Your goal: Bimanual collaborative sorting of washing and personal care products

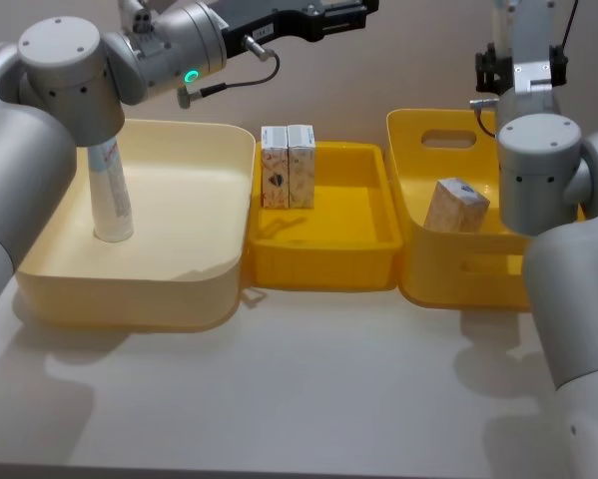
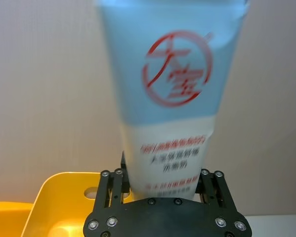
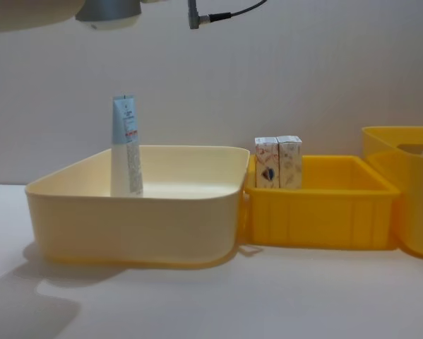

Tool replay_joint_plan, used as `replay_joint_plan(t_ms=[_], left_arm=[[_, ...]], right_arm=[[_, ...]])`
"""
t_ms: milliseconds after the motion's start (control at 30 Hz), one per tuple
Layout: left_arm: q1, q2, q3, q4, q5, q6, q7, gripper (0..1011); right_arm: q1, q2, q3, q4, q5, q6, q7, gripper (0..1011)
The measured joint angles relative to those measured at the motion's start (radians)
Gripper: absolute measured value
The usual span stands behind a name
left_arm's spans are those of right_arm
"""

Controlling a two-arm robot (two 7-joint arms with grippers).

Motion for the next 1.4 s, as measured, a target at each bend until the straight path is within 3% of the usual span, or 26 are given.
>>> replay_joint_plan(t_ms=[200, 467, 1400], left_arm=[[0.000, 0.000, 0.000, 0.000, 0.000, 0.000, 0.000, 1004], [0.000, 0.000, 0.000, 0.000, 0.000, 0.000, 0.000, 1003], [0.000, 0.000, 0.000, 0.000, 0.000, 0.000, 0.000, 1003]], right_arm=[[0.007, -0.005, 0.007, 0.011, -0.002, 0.015, -0.008, 832], [0.014, -0.009, 0.012, 0.019, -0.003, 0.027, -0.014, 1001], [0.019, -0.012, 0.018, 0.027, -0.004, 0.037, -0.020, 1001]])
